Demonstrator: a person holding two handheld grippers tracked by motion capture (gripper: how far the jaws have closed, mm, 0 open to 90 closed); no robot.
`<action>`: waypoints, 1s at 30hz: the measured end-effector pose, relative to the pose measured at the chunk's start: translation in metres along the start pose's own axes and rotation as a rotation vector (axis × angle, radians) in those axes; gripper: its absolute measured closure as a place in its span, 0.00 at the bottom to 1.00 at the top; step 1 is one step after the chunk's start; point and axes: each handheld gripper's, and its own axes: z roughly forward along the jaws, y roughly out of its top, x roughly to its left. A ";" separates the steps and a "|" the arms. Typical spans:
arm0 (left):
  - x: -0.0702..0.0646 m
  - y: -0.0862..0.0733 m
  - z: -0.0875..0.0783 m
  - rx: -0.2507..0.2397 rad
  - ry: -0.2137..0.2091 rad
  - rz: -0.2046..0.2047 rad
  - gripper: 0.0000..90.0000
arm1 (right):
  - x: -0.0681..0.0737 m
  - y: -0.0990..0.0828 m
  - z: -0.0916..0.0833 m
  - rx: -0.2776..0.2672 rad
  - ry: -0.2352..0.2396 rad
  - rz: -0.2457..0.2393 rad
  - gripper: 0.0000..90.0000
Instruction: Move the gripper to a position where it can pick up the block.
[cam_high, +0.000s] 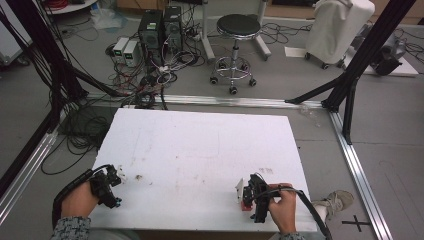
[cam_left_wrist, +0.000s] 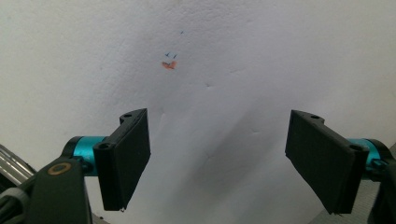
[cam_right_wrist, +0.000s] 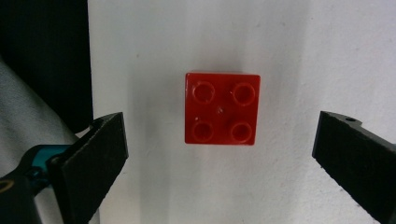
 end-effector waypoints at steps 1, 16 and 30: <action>0.000 0.000 0.000 0.000 0.000 0.000 0.25 | 0.000 0.001 0.001 -0.001 0.005 -0.005 0.03; 0.000 0.000 0.000 -0.007 0.007 0.006 0.25 | 0.000 0.008 0.014 0.035 0.020 -0.019 0.03; 0.000 0.001 0.001 -0.006 0.006 0.005 0.25 | 0.001 0.011 0.019 0.053 0.015 -0.028 0.03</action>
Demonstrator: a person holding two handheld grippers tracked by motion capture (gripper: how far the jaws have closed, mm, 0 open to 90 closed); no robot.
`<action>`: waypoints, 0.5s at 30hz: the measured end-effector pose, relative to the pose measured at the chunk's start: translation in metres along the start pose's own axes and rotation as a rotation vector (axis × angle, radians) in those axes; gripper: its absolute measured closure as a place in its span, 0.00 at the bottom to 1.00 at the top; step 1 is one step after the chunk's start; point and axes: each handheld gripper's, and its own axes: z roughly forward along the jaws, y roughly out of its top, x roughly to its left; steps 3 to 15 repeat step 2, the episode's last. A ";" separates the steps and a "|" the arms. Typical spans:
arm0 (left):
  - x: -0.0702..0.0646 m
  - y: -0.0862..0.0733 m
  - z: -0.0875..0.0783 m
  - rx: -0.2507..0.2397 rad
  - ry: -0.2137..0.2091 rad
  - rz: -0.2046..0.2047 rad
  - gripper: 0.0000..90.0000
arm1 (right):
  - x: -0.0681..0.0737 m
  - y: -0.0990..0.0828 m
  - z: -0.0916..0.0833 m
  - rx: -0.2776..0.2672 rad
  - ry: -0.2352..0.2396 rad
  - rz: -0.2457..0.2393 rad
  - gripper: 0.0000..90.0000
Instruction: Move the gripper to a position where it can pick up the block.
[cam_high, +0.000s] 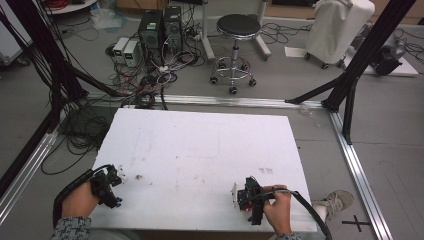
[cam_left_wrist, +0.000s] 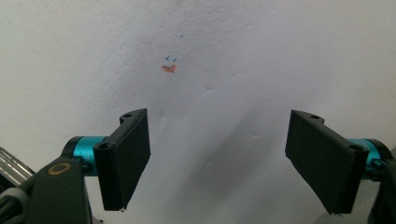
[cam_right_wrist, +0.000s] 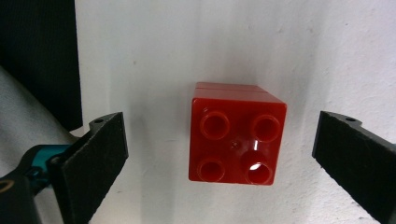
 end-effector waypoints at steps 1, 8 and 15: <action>0.000 0.000 0.000 0.000 0.001 -0.001 0.25 | 0.000 0.000 0.000 -0.006 -0.004 0.001 0.03; 0.000 0.000 0.000 0.000 0.001 -0.001 0.25 | 0.000 0.000 -0.001 -0.005 -0.004 0.004 0.03; 0.000 0.000 0.000 0.000 0.001 -0.001 0.25 | 0.000 0.000 -0.001 -0.005 -0.004 0.004 0.03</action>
